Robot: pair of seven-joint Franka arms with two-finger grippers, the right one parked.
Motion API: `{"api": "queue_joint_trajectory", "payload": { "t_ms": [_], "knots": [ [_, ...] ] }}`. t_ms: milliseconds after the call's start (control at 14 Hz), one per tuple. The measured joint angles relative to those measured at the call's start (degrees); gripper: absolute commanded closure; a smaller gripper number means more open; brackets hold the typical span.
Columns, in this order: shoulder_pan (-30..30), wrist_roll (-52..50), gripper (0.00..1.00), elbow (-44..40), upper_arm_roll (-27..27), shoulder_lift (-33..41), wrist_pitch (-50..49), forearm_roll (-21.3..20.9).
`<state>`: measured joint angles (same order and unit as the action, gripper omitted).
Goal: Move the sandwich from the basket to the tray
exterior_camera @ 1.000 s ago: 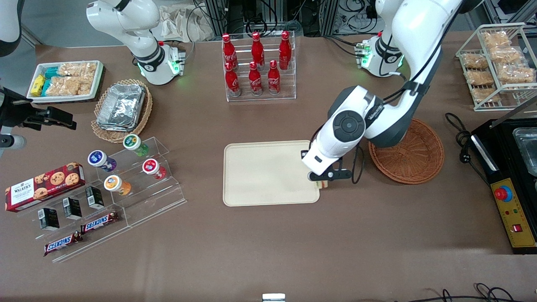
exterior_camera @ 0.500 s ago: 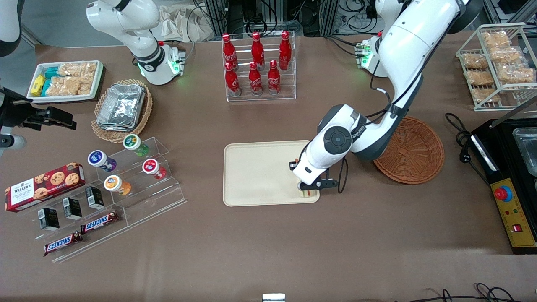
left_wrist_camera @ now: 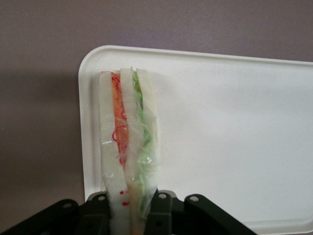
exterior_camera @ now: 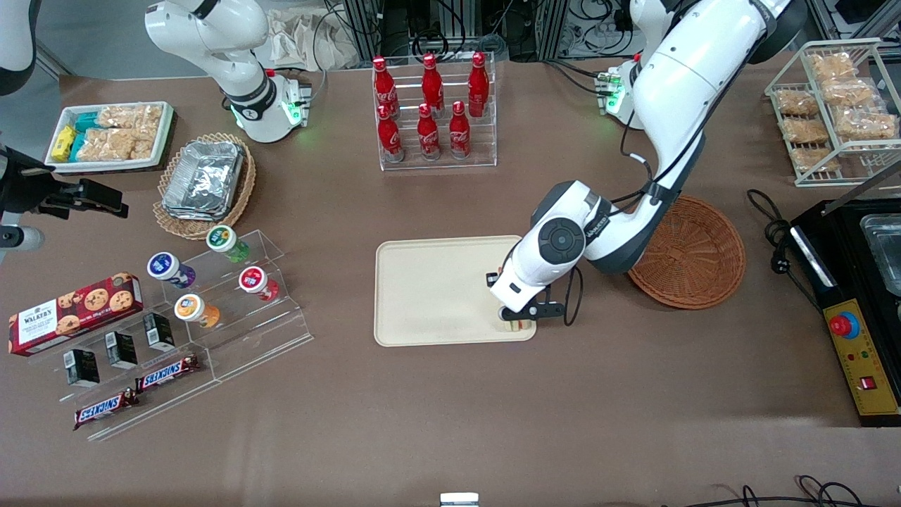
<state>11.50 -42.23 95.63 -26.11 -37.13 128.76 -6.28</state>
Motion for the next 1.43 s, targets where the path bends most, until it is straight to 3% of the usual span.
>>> {"api": "queue_joint_trajectory", "payload": {
  "t_ms": [71,143,643,1143,1429],
  "knots": [
    [0.0,0.0,0.29,0.1,0.0,0.0,0.0,0.0],
    [0.0,0.0,0.03,0.1,0.0,-0.1,0.0,0.0],
    [0.0,-1.5,0.01,-1.3,0.0,0.5,-1.8,-0.1],
    [-6.0,-1.9,0.01,-13.1,1.6,7.8,-19.9,-0.4],
    [-10.6,7.9,0.01,-13.6,4.8,14.8,-27.5,-0.4]
  ]
}}
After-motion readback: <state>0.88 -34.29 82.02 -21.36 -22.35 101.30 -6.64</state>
